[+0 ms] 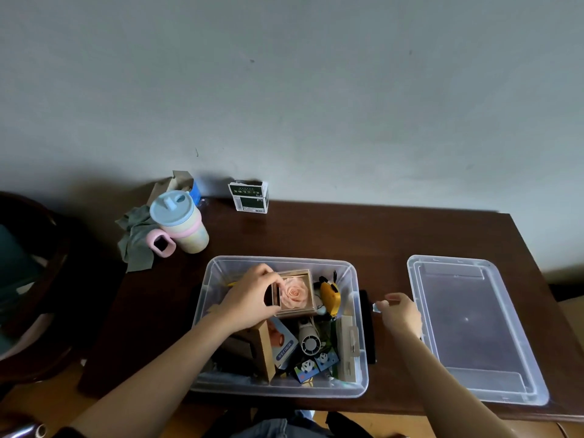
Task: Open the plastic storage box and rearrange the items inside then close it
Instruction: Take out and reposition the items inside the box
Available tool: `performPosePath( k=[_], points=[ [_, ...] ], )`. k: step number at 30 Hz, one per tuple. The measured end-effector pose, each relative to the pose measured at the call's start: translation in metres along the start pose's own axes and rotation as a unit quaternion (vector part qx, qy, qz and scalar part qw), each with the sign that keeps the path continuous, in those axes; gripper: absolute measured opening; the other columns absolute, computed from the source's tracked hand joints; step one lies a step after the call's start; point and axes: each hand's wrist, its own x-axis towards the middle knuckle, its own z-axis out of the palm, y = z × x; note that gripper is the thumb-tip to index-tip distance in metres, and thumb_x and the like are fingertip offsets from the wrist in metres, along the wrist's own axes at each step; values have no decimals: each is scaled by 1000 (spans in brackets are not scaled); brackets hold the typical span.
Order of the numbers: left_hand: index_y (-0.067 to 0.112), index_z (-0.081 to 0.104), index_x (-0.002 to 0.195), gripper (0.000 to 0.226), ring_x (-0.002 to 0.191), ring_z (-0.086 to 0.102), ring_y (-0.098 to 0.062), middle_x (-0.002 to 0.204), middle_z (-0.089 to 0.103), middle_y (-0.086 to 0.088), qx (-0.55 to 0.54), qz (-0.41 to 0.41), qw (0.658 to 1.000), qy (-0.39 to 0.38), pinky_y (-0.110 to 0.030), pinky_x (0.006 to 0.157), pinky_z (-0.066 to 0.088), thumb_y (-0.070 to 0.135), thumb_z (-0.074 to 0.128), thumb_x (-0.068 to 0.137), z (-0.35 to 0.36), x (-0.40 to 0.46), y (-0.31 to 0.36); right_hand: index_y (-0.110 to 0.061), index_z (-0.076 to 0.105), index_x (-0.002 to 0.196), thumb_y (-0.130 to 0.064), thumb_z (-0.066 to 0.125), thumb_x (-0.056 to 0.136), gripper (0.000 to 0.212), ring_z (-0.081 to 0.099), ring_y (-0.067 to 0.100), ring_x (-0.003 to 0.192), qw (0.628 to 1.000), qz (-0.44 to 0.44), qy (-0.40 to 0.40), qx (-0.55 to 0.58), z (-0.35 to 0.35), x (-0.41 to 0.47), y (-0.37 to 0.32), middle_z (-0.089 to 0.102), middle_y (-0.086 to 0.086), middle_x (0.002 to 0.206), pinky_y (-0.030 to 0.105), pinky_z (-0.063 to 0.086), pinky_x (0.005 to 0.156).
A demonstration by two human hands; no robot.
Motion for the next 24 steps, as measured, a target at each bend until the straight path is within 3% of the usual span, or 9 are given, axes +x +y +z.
performPosePath(
  k=[3,6,11,19,24],
  points=[
    [28,56,118,56,119,37,-9,122,40,9,-1,15,1000,3,-22,96,34,29,80,68,4,7,-2,-17,67,100,-21,59,86,16,60,25,85,1000,-7,1,-5,6,2,2,70,6,99,29,44,69],
    [34,47,129,75,121,35,-8,125,39,13,-11,4,999,-32,-27,99,35,37,82,63,3,12,3,-17,69,95,-21,61,86,13,56,20,77,999,-18,33,5,4,0,-2,70,4,94,26,38,63],
    [34,27,144,99,130,36,-15,142,39,7,31,4,995,-94,-37,105,37,48,82,63,3,21,12,-20,68,88,-24,68,82,7,56,9,68,987,-106,85,88,-16,-12,-31,69,-5,84,18,33,51],
    [33,29,142,91,126,44,-14,140,43,8,83,30,993,-77,-35,100,43,46,75,65,1,24,20,-25,67,81,-31,73,77,9,62,-2,66,948,-234,51,209,-33,-52,-79,69,-12,72,11,46,57],
    [45,37,129,89,108,51,-2,115,47,23,0,20,999,-39,-25,87,48,66,68,49,-23,13,13,-24,66,79,-30,66,79,6,64,2,64,927,-287,-13,241,-30,-70,-88,72,-11,74,15,47,54]
  ],
)
